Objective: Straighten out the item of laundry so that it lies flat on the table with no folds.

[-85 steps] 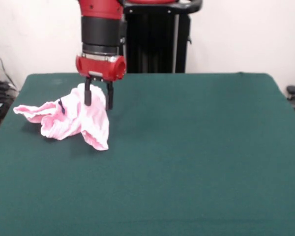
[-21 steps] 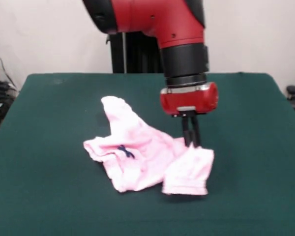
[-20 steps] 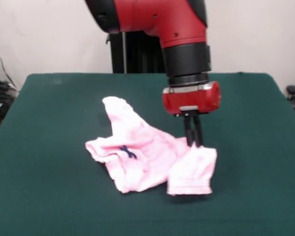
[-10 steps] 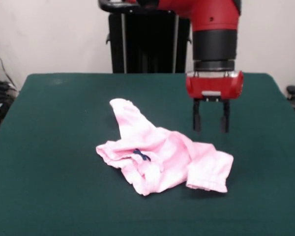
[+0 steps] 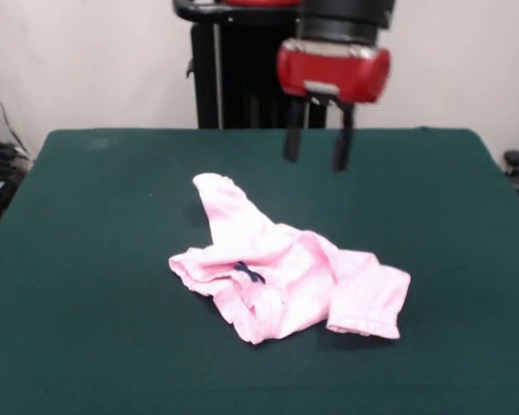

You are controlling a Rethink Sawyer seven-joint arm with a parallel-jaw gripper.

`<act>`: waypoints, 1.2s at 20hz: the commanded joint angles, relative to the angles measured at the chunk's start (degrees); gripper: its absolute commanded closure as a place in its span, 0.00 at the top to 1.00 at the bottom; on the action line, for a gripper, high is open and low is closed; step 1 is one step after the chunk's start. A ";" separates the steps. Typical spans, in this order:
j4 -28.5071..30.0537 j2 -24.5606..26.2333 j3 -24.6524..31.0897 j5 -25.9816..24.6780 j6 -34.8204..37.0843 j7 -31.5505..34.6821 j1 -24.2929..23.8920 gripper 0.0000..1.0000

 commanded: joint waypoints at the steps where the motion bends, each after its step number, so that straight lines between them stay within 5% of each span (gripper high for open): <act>1: 1.90 -4.44 -4.87 -0.05 7.87 1.88 0.75 1.00; 7: 1.42 6.67 -11.69 -2.98 -4.06 7.92 3.73 1.00; 14: 6.97 10.35 -0.66 -5.47 -13.31 -1.05 -6.19 1.00; 18: 6.92 12.18 4.33 -12.02 -16.07 -6.28 -10.41 1.00; 24: 10.61 11.62 19.62 -19.76 -8.06 -15.25 -22.67 1.00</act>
